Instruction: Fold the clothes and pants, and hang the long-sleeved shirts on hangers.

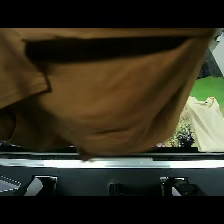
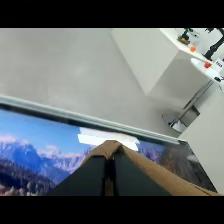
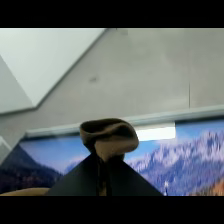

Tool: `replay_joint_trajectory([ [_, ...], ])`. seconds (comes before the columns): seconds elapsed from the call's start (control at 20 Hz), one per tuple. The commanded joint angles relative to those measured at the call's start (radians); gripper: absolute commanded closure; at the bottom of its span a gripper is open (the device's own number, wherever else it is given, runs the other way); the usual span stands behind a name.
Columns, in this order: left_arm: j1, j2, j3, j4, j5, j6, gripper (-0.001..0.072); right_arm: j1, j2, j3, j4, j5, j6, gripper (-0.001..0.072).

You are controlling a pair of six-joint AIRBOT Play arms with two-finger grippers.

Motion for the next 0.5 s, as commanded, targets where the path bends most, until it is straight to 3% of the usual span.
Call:
replay_joint_trajectory([
  [0.0, -0.095, -0.146, -0.142, 0.100, -0.014, 0.080, 0.0689, 0.000, -0.268, -0.001, 0.046, 0.166, 0.085, 0.0683],
  [0.15, -0.309, -0.340, -0.347, 0.285, 0.145, 0.192, 0.0689, 0.001, -0.547, -0.001, 0.060, 0.193, 0.101, 0.0682],
  [0.25, -0.423, -0.528, -0.435, 0.363, 0.307, 0.211, 0.0689, 0.001, -0.718, -0.001, 0.061, 0.138, 0.103, 0.0682],
  [0.45, -0.514, -0.883, -0.320, 0.299, 0.476, 0.208, 0.0689, 0.001, -0.958, 0.000, 0.071, -0.078, 0.127, 0.0682],
])
